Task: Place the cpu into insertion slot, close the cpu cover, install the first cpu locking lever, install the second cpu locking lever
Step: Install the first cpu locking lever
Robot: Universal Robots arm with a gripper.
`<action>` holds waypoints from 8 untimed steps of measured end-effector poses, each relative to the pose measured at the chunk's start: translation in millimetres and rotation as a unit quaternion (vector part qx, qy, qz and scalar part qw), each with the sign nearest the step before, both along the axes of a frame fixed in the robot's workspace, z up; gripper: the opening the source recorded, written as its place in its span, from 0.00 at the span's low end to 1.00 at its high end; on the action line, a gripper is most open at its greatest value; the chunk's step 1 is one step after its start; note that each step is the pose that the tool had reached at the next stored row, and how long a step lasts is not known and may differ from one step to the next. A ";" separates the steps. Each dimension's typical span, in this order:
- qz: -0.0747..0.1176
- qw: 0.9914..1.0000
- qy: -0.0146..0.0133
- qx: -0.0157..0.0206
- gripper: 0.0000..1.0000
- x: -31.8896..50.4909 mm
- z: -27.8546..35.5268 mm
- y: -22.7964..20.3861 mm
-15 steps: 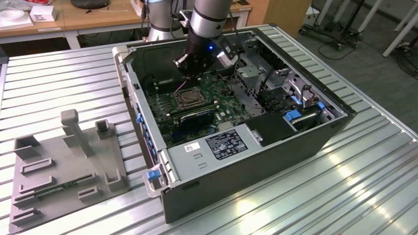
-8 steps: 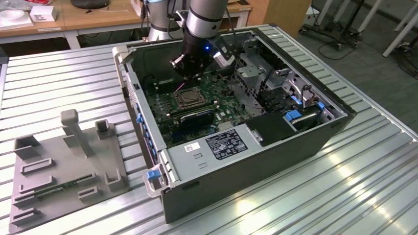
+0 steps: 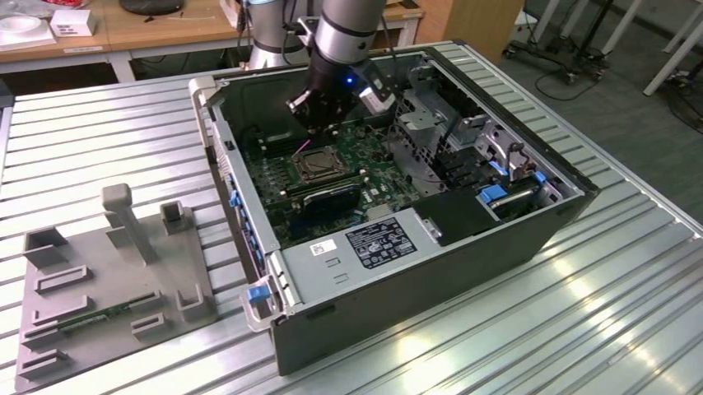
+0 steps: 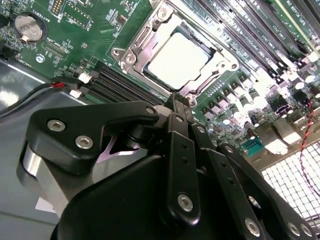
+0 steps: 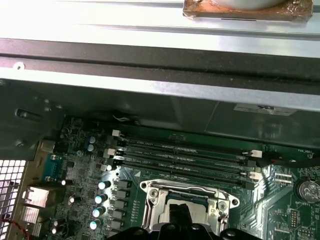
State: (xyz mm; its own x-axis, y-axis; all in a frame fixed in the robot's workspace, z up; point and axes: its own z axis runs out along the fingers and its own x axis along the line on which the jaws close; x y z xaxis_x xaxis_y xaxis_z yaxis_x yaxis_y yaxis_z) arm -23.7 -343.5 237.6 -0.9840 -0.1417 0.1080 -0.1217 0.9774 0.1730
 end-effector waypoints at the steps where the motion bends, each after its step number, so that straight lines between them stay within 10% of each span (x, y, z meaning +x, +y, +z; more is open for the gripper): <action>1: 0.000 1.000 0.001 0.000 0.11 0.1 0.0 0.0; 5: 0.000 1.000 0.003 0.000 0.11 2.6 -0.1 0.1; 8: 0.000 1.000 0.016 0.000 0.11 8.8 -0.1 0.0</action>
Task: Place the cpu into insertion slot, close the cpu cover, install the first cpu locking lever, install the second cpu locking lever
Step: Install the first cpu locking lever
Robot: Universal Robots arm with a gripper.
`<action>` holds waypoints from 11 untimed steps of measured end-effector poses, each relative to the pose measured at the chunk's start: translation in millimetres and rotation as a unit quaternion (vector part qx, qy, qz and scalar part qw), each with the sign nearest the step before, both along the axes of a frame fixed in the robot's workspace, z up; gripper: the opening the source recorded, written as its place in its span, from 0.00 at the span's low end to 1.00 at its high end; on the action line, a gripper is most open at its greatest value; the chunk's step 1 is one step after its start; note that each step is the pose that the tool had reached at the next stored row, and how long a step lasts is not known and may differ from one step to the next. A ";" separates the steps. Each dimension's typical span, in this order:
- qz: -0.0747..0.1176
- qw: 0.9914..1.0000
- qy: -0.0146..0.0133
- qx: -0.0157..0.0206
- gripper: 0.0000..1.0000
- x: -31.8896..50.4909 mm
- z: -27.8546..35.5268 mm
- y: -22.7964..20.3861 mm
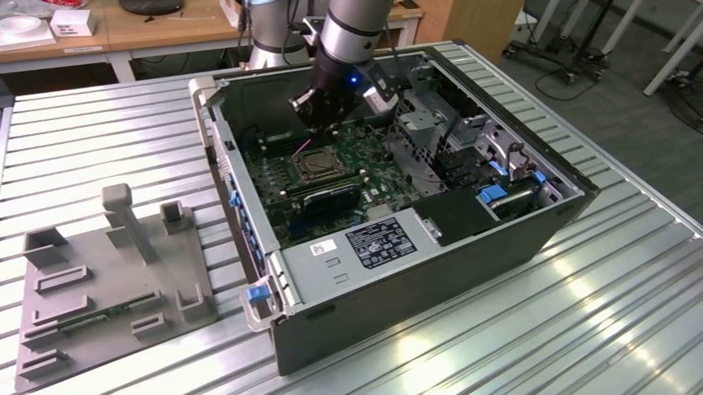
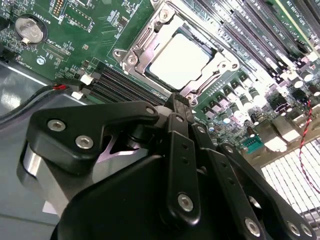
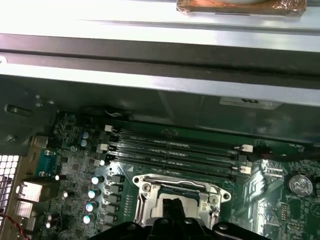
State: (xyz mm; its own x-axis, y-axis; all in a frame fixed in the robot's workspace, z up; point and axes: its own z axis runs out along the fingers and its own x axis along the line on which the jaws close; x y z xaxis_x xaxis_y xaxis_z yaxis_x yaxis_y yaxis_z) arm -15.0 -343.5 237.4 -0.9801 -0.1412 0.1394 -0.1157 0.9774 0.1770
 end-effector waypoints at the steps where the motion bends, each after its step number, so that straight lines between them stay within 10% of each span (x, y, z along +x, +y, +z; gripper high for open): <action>1: 0.000 1.000 0.002 0.000 0.11 0.7 0.0 0.0; 8: 0.000 1.000 0.001 0.000 0.11 0.7 -0.1 0.0; 9: 0.000 1.000 -0.002 0.000 0.11 0.5 -0.1 0.0; 11: 0.000 1.000 -0.018 0.000 0.11 -0.3 -0.2 0.0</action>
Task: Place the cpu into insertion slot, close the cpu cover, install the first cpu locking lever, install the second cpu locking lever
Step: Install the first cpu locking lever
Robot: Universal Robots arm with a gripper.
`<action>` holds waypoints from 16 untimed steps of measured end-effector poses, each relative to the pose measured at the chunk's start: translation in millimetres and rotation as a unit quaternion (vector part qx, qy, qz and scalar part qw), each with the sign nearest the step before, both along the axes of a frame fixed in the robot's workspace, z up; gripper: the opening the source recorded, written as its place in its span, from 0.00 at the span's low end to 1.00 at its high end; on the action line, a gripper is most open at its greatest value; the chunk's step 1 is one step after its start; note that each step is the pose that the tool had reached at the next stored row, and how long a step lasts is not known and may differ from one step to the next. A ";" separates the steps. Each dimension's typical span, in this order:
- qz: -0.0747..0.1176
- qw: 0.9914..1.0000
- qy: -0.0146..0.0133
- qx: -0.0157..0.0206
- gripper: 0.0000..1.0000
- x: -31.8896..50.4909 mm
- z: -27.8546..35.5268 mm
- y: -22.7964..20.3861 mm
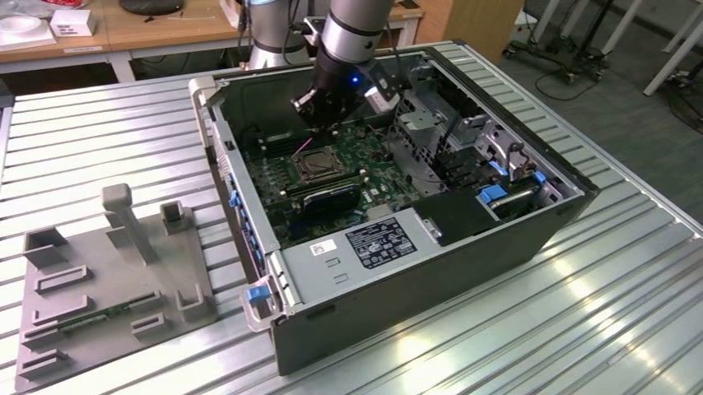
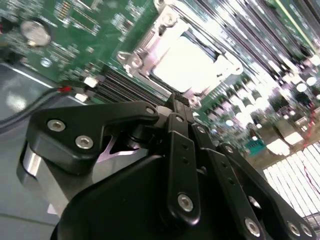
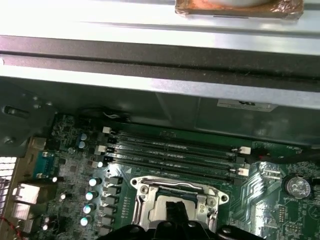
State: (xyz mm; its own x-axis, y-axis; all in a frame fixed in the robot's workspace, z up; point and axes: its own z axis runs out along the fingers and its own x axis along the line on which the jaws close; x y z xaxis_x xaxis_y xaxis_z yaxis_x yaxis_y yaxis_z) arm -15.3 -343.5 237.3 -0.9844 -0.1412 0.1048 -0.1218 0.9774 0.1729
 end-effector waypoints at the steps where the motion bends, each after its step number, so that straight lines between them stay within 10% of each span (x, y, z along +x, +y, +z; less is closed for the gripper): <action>1: 0.000 1.000 -0.009 0.000 0.11 -0.3 0.0 0.0; 8: 0.000 0.997 -0.073 0.002 0.11 -4.8 -0.1 0.0; 9: 0.000 0.997 -0.079 0.003 0.11 -6.1 -0.1 0.0; 13: 0.000 0.996 -0.085 0.006 0.11 -11.0 -0.1 0.0; 16: -0.001 0.996 -0.087 0.019 0.11 -14.7 -0.1 0.0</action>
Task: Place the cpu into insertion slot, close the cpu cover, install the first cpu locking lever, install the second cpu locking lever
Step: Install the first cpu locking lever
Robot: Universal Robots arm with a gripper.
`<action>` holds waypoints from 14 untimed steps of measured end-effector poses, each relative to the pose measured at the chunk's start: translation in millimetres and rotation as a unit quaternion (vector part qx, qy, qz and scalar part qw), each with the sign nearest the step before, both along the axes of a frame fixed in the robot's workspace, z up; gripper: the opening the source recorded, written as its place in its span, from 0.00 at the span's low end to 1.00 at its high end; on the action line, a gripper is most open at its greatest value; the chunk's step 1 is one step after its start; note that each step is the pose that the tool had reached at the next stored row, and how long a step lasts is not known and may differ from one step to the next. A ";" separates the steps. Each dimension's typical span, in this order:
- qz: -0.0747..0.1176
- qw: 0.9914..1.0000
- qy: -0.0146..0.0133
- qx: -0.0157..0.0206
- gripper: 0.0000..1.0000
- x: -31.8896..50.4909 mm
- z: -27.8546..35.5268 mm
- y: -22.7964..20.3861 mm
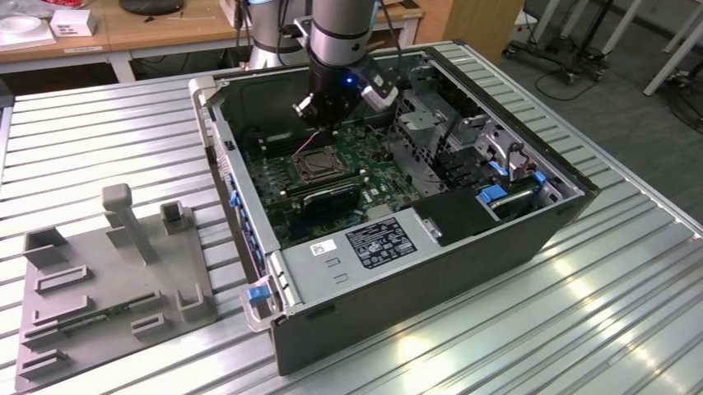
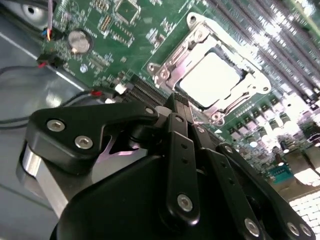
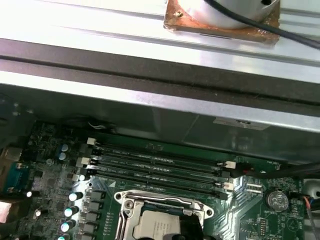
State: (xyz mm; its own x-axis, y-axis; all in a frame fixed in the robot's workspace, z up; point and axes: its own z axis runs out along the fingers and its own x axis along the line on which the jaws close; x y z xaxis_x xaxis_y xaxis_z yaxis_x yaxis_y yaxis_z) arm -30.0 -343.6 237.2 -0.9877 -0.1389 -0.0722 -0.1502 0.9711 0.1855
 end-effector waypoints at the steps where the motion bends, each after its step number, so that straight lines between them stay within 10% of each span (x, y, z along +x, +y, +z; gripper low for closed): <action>1: 0.000 1.000 0.000 0.006 0.11 -0.5 0.0 0.0; 14: 0.000 1.000 -0.002 0.012 0.11 -10.7 3.9 0.6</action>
